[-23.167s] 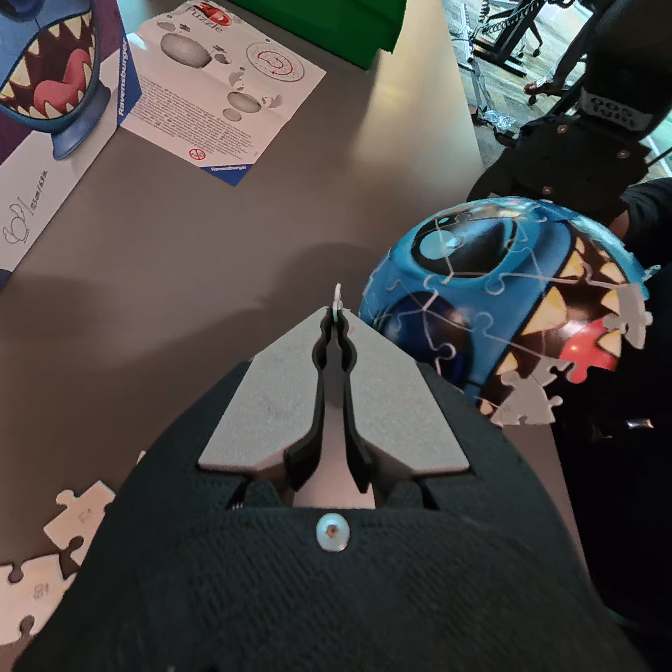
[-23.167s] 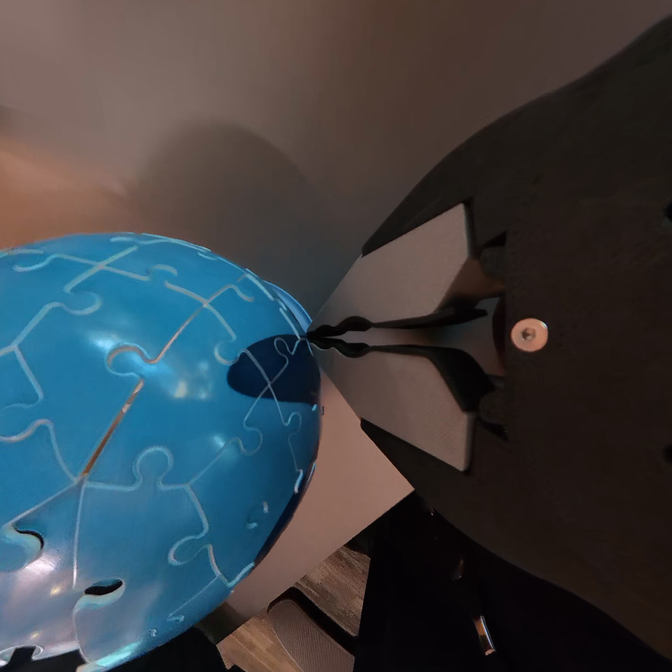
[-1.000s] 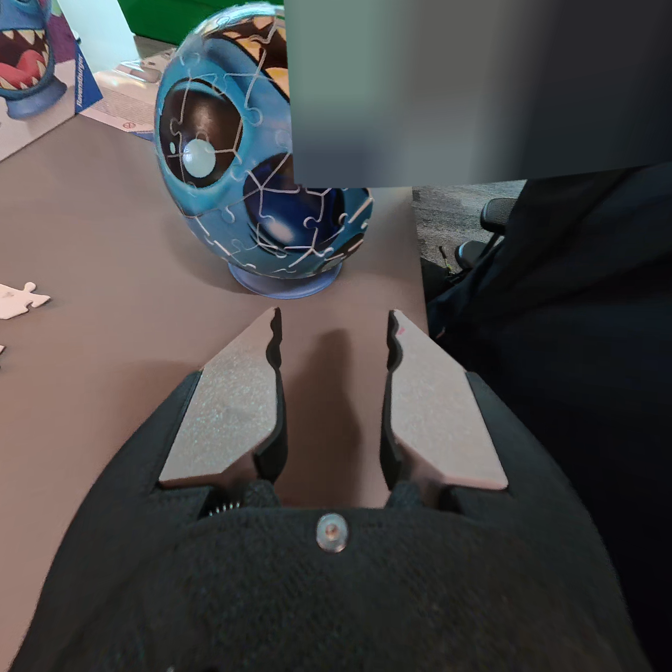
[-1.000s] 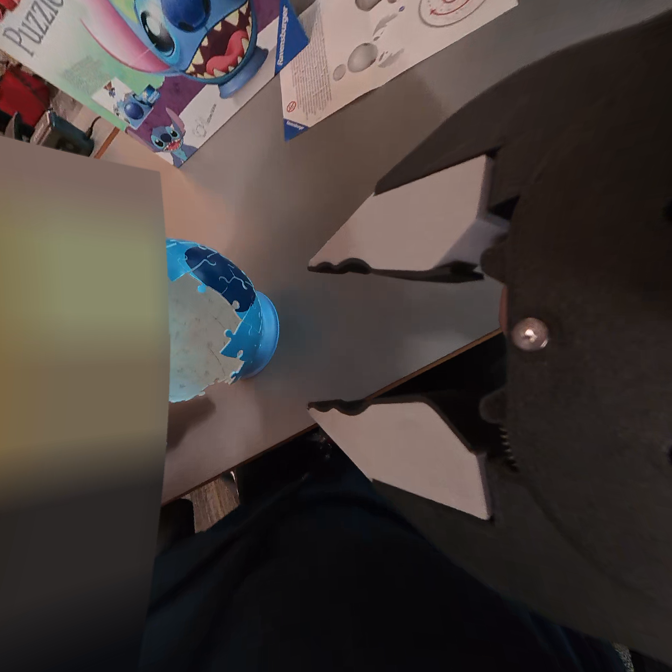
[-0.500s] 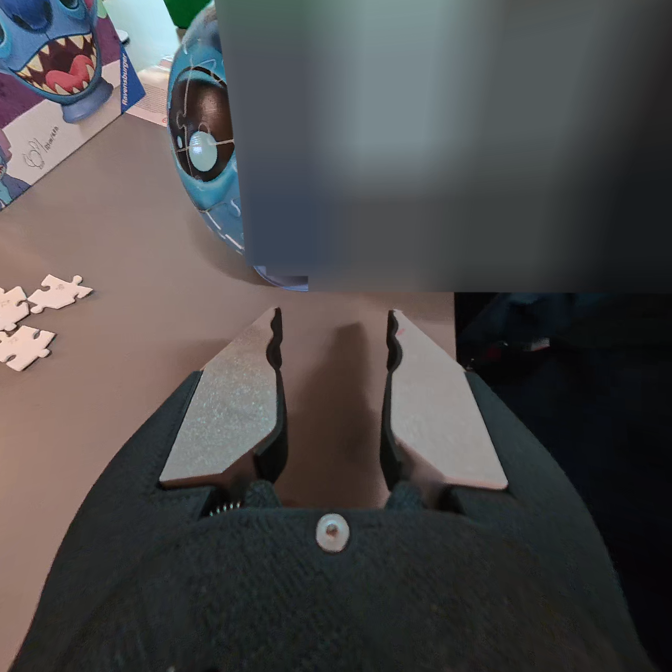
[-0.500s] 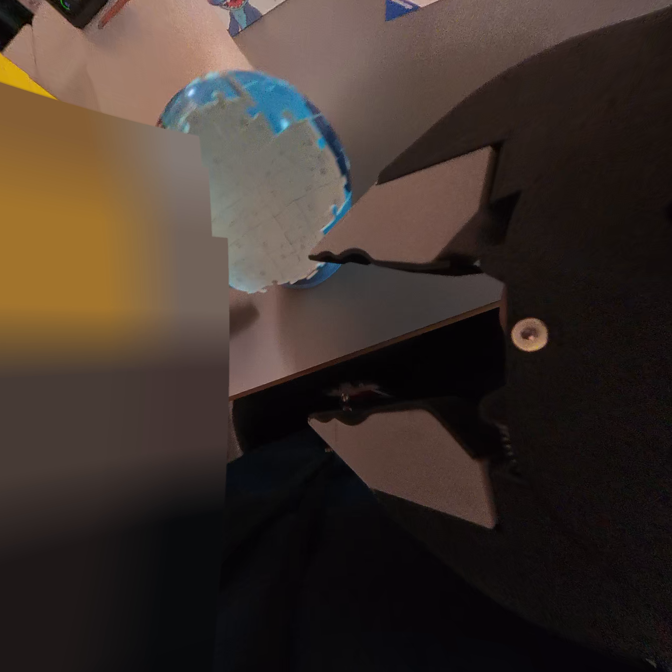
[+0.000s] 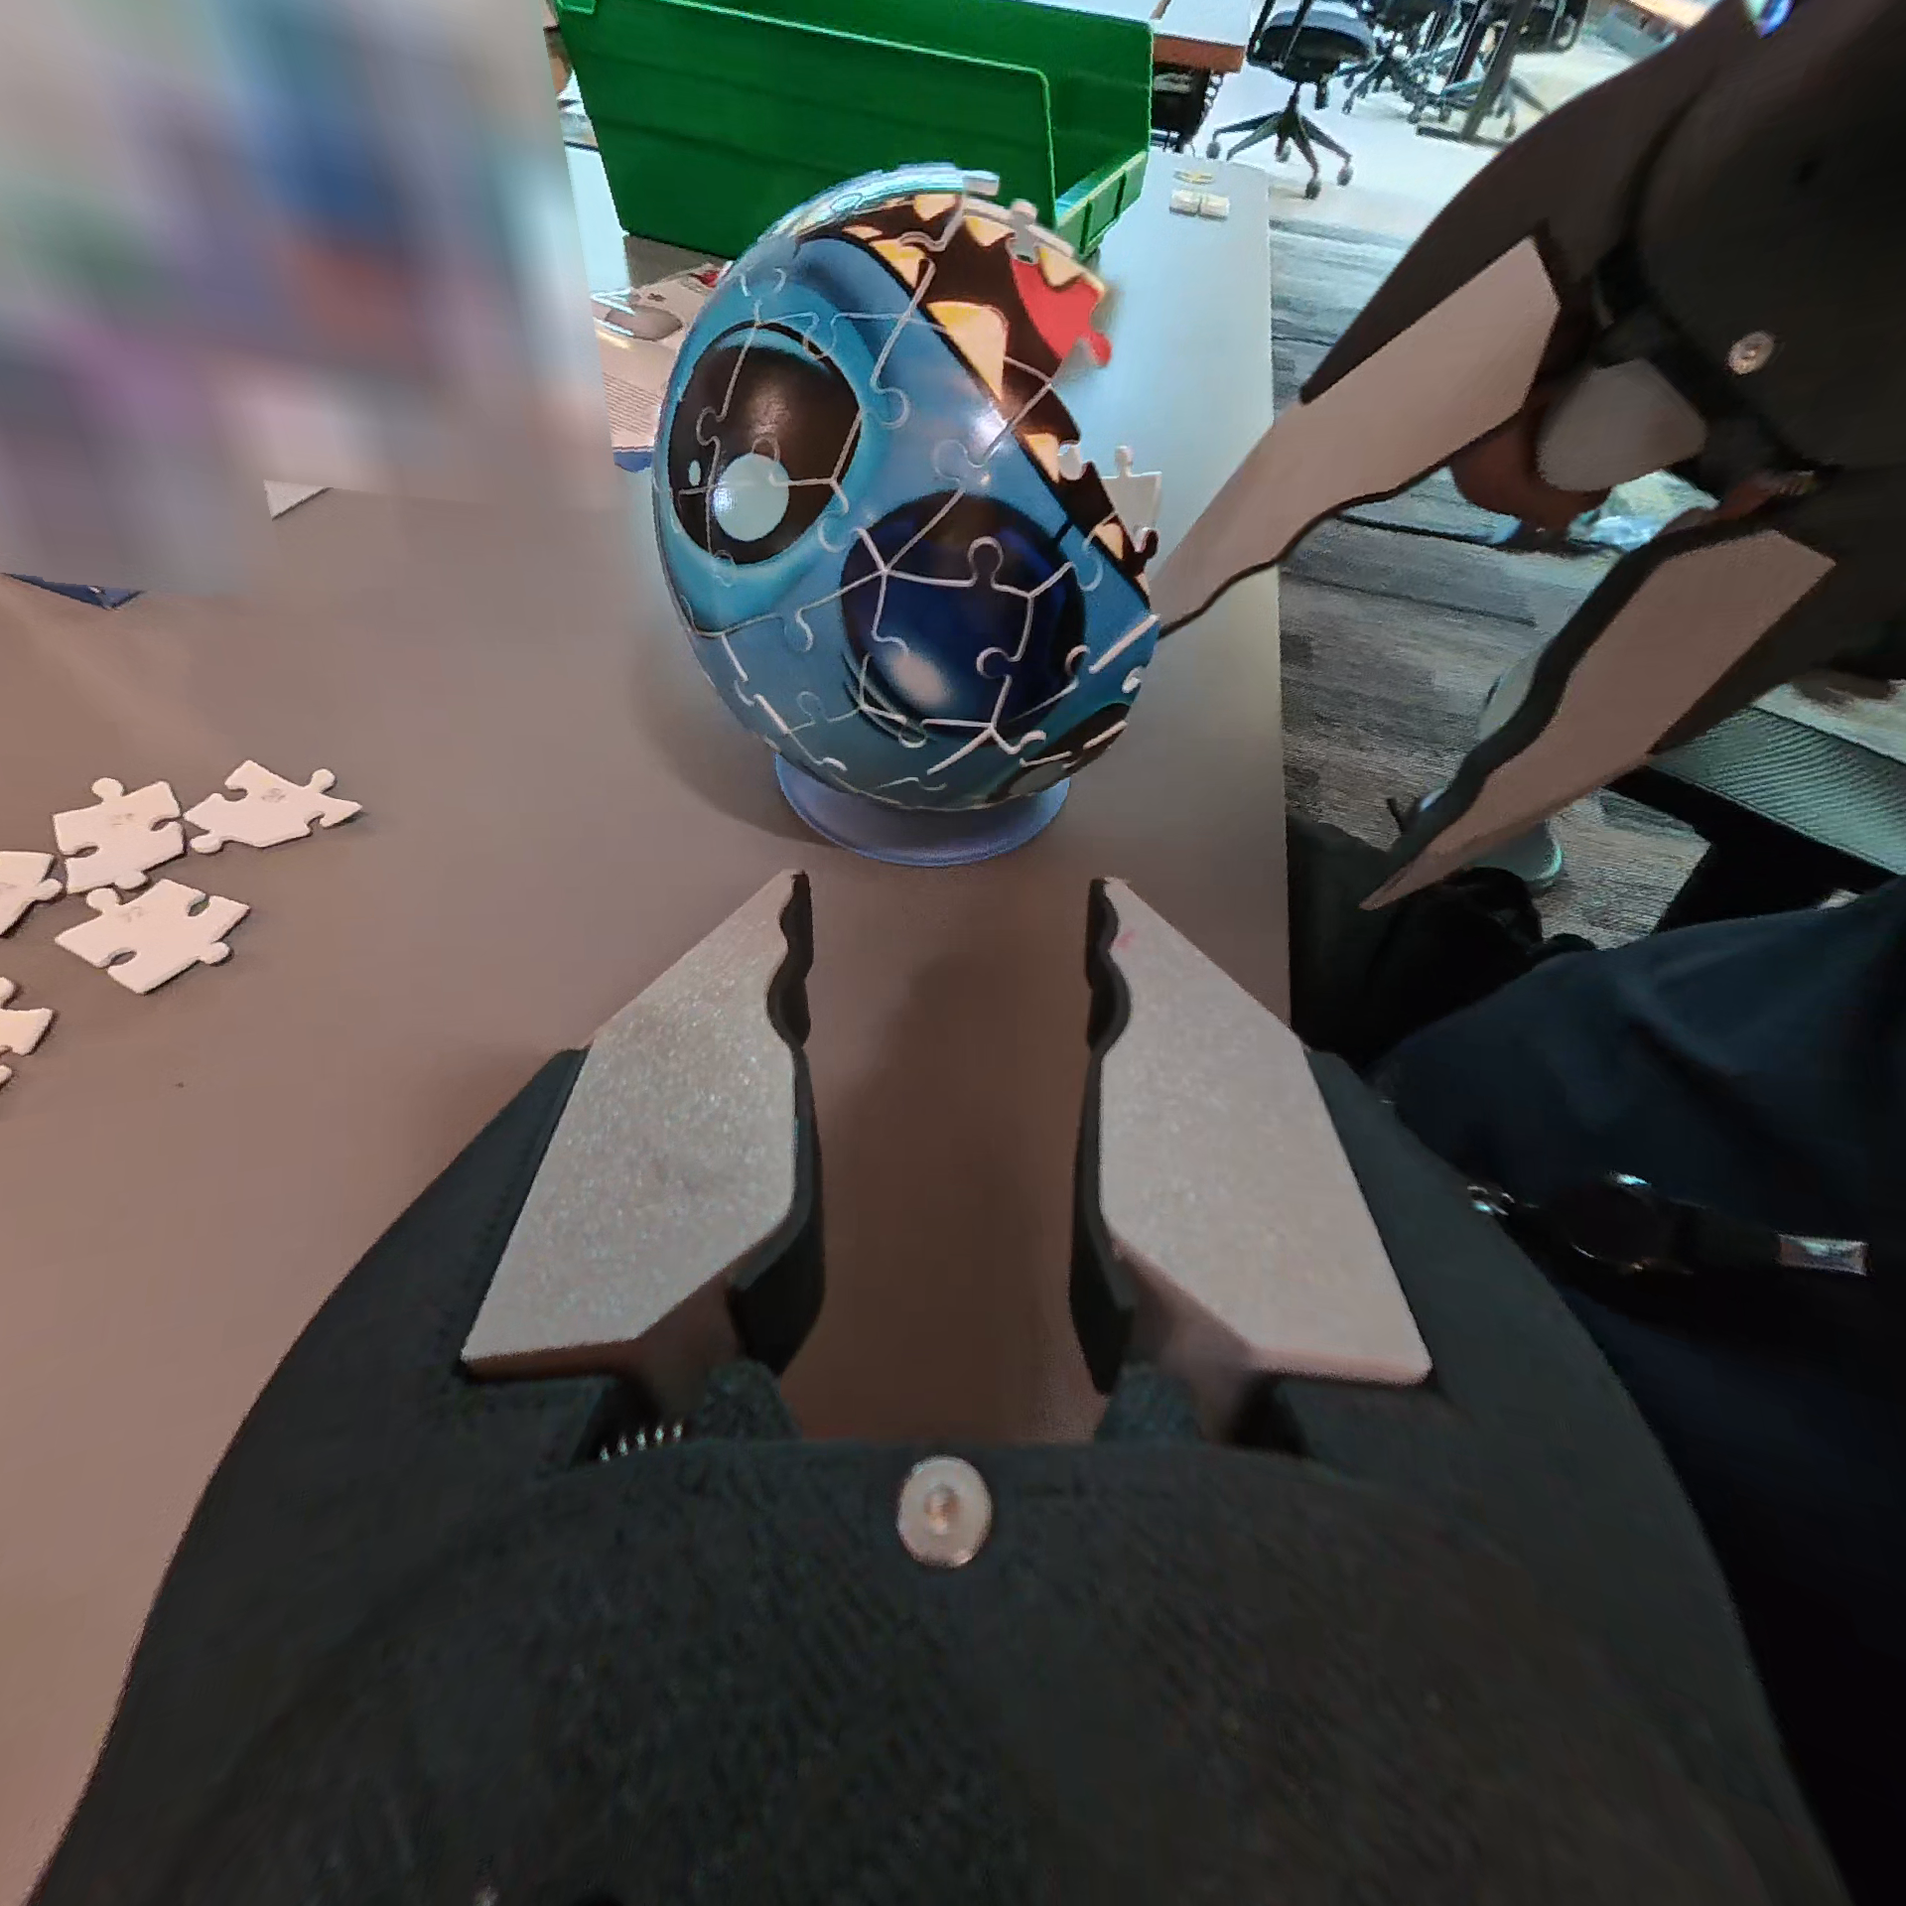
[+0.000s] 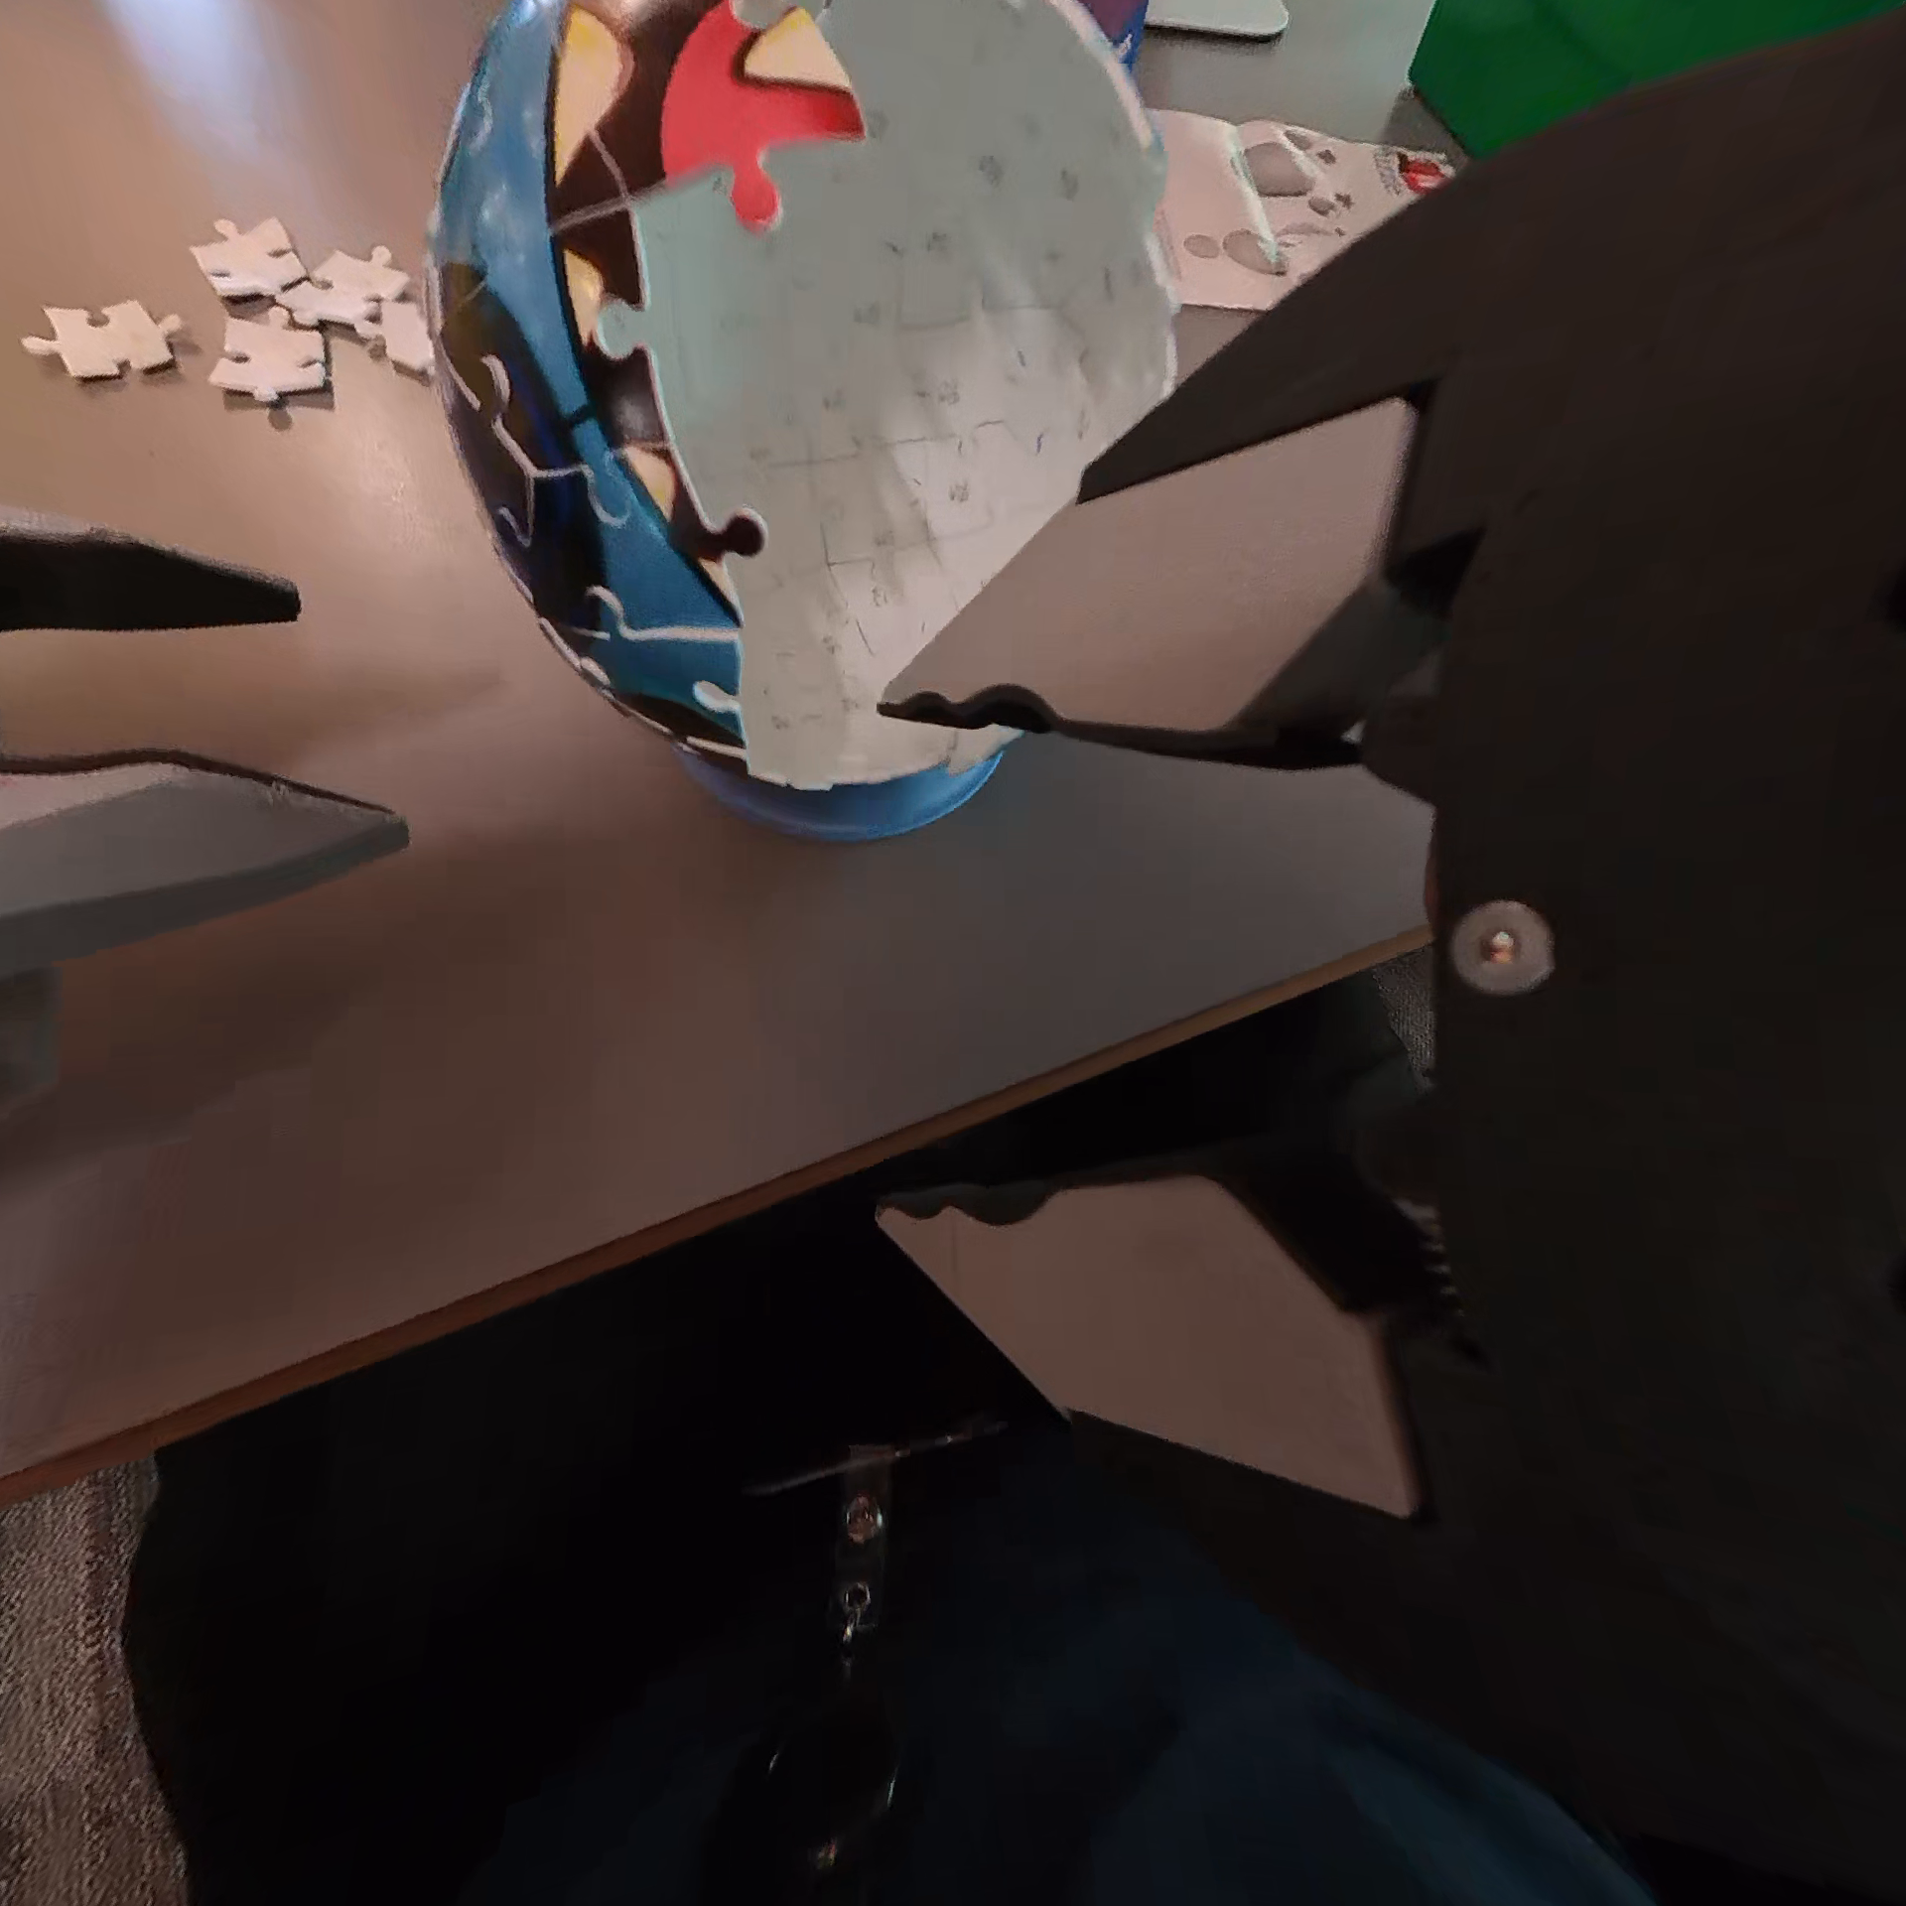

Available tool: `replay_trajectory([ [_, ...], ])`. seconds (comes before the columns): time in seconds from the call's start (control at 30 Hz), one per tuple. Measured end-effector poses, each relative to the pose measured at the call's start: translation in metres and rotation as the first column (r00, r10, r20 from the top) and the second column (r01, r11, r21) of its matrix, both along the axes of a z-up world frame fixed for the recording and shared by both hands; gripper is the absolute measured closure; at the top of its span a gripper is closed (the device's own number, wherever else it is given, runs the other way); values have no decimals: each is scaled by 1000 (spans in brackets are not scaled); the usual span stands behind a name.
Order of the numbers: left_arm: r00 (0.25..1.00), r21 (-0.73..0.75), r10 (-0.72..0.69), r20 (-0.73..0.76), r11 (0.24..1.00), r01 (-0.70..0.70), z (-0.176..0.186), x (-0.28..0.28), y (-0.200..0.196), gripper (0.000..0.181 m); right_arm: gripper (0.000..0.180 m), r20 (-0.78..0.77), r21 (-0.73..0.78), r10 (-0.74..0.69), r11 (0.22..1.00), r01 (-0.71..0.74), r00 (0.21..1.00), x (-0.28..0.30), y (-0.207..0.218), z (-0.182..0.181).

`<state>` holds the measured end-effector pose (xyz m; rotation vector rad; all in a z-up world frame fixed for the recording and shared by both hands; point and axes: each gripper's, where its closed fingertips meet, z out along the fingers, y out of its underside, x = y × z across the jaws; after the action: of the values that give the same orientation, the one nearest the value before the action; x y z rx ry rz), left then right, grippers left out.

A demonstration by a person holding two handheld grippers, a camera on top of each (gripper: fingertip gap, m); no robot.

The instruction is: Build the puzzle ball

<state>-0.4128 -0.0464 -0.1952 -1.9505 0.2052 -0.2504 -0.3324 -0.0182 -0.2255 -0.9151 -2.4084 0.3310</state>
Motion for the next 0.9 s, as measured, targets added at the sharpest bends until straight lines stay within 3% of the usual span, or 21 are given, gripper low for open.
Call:
replay_trajectory([
  [0.2,1000,4,5,-7,1000,-5,0,0,-3,129,95,105,16,-26,1000,24,994,-4,-2,-8],
  [0.63,1000,-7,13,20,1000,-13,-1,-2,-3,129,96,160,19,-37,999,35,986,-14,6,-18],
  [0.9,999,-9,14,44,1000,-14,0,-4,-3,129,92,239,-65,-42,996,60,970,-10,2,-16],
])
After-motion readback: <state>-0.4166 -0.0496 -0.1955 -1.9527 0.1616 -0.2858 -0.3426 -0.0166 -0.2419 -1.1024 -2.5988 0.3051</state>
